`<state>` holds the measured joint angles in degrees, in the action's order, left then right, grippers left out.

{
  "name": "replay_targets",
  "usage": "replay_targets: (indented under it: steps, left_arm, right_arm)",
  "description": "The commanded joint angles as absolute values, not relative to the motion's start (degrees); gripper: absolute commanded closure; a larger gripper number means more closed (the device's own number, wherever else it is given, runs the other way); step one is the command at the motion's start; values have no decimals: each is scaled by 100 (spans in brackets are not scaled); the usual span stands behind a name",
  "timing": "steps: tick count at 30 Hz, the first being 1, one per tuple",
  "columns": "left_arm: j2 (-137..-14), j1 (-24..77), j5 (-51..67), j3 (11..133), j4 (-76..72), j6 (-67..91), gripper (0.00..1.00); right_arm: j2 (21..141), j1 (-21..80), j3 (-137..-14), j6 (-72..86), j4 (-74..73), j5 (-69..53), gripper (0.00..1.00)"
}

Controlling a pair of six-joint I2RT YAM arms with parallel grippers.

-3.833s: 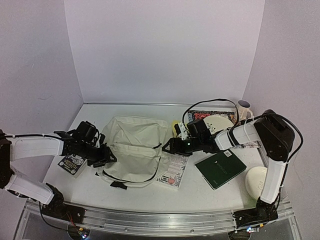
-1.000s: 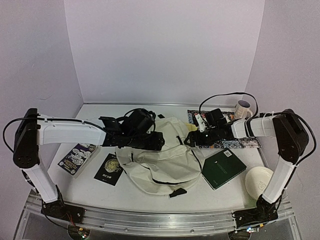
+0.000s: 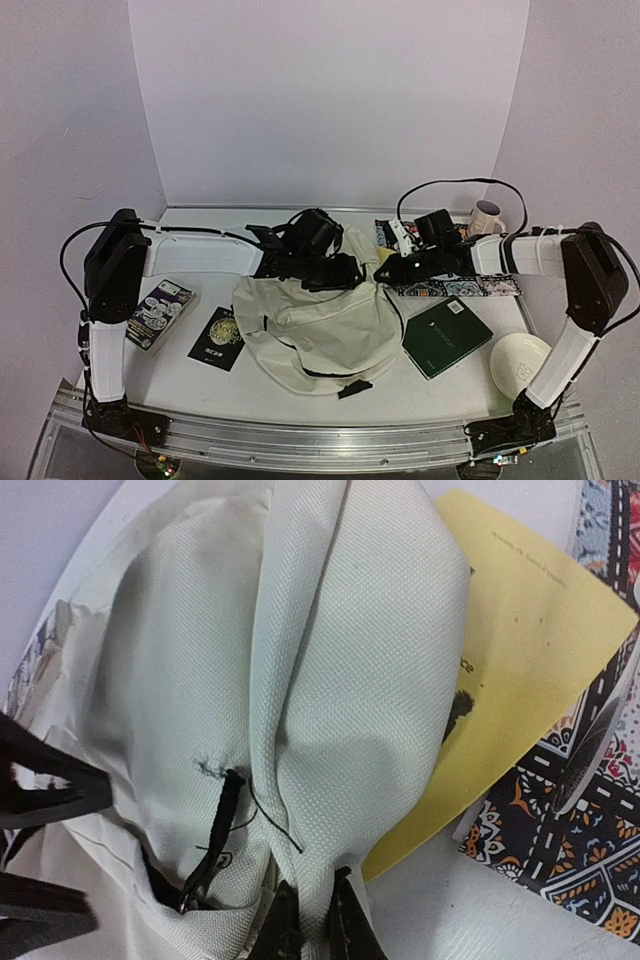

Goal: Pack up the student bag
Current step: Pick up the lower front pocket of the student bag, then unzip the lower front pocket of the student bag.

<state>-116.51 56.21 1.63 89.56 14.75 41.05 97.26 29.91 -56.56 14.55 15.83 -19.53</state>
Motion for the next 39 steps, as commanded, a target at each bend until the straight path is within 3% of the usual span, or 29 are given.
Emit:
replay_targets:
  steps: [1,18,28,39]
  left_arm:
    - [-11806,5607,421,9487,1191,4233,40]
    - [-11868,5458,852,9350,585,4663,59]
    - [-11497,5458,925,8894,407,4655,99]
    - [-10254,5409,114,7496,396,4586,100]
  right_arm:
    - [9133,3132,-5620,1296,1591,-2157,100]
    - [8862,3339,-5752,1276,1561,-2062,100]
    - [8740,3349,-5806,1274,1456,-1825,100]
    - [8657,3348,-5922,1344,1280,-1208,100]
